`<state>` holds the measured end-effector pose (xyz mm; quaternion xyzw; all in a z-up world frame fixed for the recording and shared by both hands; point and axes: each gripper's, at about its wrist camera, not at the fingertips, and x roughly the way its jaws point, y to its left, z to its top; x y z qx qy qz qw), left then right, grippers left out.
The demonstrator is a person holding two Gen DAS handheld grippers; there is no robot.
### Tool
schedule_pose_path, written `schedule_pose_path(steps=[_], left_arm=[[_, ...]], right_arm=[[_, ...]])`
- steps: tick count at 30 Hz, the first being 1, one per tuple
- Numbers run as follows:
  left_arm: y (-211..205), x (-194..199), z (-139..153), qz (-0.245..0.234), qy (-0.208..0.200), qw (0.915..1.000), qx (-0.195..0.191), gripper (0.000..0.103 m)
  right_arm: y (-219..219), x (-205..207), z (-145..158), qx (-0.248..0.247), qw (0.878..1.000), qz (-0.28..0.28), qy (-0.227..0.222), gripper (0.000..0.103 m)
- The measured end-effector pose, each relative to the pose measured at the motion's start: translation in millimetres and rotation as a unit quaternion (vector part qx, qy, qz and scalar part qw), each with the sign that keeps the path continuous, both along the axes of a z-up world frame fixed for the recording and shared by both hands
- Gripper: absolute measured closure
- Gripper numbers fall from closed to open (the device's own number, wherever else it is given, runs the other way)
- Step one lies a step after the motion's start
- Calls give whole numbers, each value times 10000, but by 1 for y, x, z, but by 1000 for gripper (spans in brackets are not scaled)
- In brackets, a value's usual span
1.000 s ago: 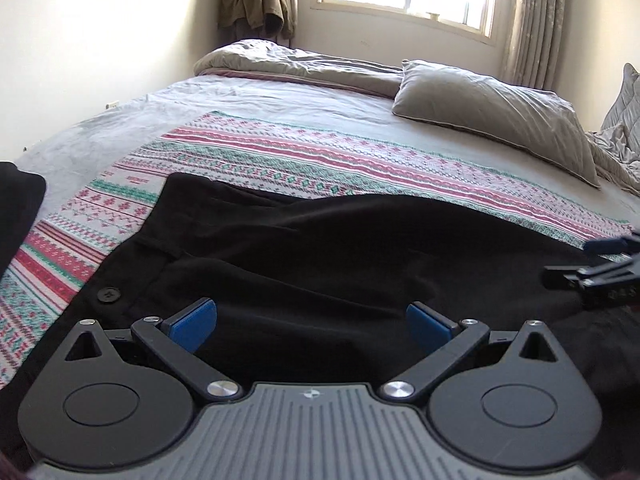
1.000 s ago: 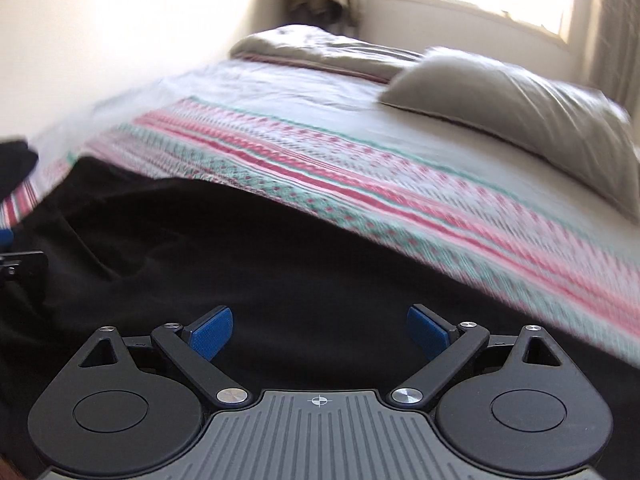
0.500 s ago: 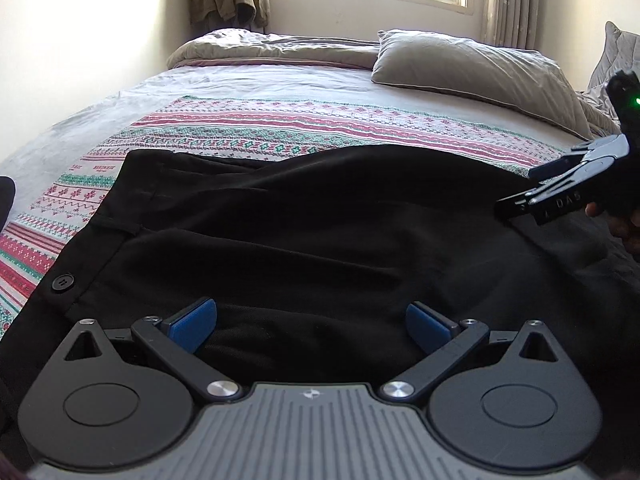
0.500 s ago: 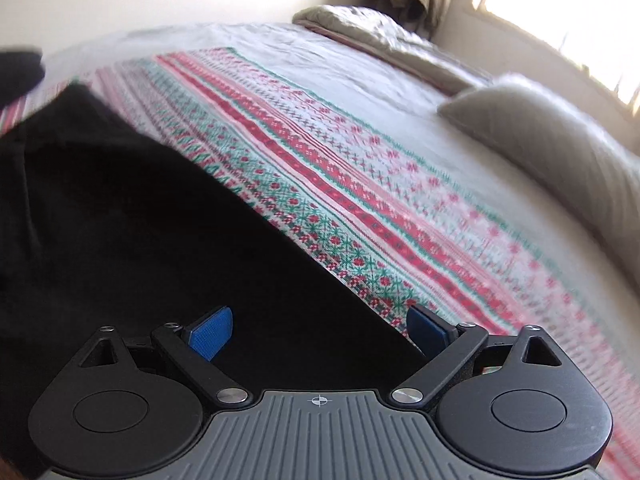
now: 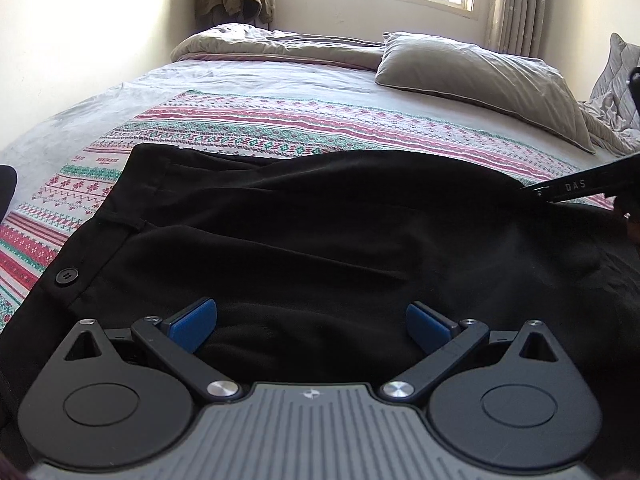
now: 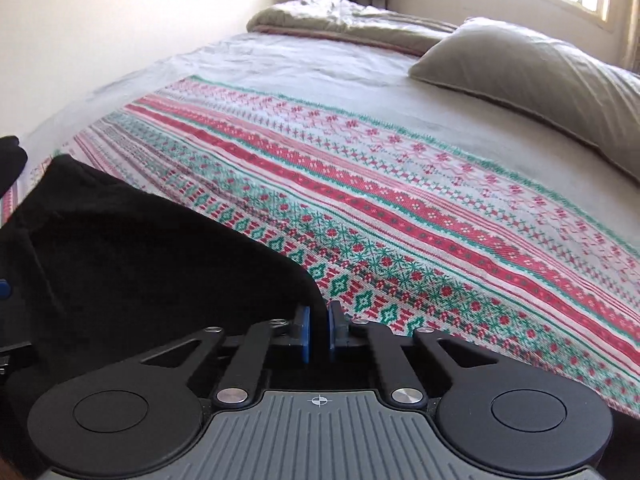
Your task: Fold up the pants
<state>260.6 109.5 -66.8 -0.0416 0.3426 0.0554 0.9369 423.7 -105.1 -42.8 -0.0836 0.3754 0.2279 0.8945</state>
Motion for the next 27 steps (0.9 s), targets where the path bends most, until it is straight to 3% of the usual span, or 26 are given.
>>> schedule_pose_path(steps=[7, 13, 20, 25, 27], left_arm=[[12, -9, 15, 37, -145, 9985, -535, 0], [21, -24, 28, 27, -411, 9941, -1000, 2], [26, -43, 39, 15, -481, 9867, -1550, 6], [18, -47, 46, -35, -507, 9823, -1800, 8], [7, -42, 45, -83, -441, 9825, -1806, 9]], right_arm=[[0, -56, 43, -44, 9979, 54, -641, 98], [10, -139, 65, -343, 9919, 346, -1175, 98], [36, -221, 31, -766, 9875, 838, -1090, 98], [50, -233, -12, -903, 9895, 952, -606, 98], [56, -236, -22, -981, 9888, 904, -674, 93]])
